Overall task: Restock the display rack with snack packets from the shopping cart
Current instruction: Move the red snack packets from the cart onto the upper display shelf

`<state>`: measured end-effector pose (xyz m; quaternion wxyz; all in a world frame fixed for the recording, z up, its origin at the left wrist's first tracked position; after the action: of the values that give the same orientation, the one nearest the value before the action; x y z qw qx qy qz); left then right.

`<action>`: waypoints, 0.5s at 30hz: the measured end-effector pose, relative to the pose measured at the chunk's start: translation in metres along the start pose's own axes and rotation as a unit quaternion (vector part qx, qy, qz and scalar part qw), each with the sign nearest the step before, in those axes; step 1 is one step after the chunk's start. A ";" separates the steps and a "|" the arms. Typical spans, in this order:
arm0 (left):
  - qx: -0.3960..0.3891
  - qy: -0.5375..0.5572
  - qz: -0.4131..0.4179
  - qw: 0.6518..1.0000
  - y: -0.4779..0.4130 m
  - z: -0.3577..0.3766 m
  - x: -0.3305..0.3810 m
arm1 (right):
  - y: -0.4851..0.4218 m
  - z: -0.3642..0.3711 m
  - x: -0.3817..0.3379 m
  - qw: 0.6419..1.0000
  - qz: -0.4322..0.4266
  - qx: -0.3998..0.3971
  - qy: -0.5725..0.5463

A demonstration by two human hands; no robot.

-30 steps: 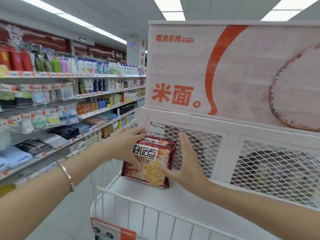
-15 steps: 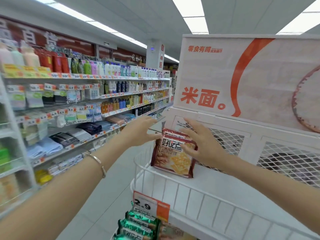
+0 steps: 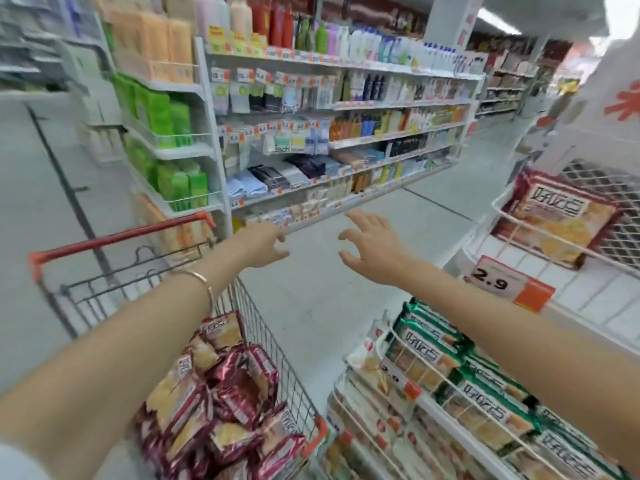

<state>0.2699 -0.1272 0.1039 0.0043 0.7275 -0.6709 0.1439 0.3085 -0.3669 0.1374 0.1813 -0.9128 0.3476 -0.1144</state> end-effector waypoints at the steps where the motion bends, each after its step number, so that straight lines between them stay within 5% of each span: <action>1: -0.018 -0.002 -0.022 1.000 0.019 0.011 -0.025 | 0.002 0.025 -0.023 1.000 -0.003 -0.026 -0.013; 8: -0.105 0.029 -0.184 0.977 0.150 0.084 -0.142 | 0.039 0.169 -0.151 0.972 -0.023 -0.210 -0.100; 15: -0.113 0.135 -0.380 0.908 0.240 0.154 -0.190 | 0.061 0.266 -0.194 0.923 -0.031 -0.365 -0.117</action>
<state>0.0558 0.0032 -0.1295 0.2315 0.8958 -0.3481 0.1512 0.2200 -0.2111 -0.1454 -0.1286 -0.9329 0.3135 0.1221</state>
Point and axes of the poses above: each hand's wrist, its own y-axis away from the middle knuckle, its own z-axis out of the palm, x = y × z, the point moved 2 cm from there along -y, towards the middle knuckle, and after that the axes turned 12 degrees about x, right-handed, at the moved point
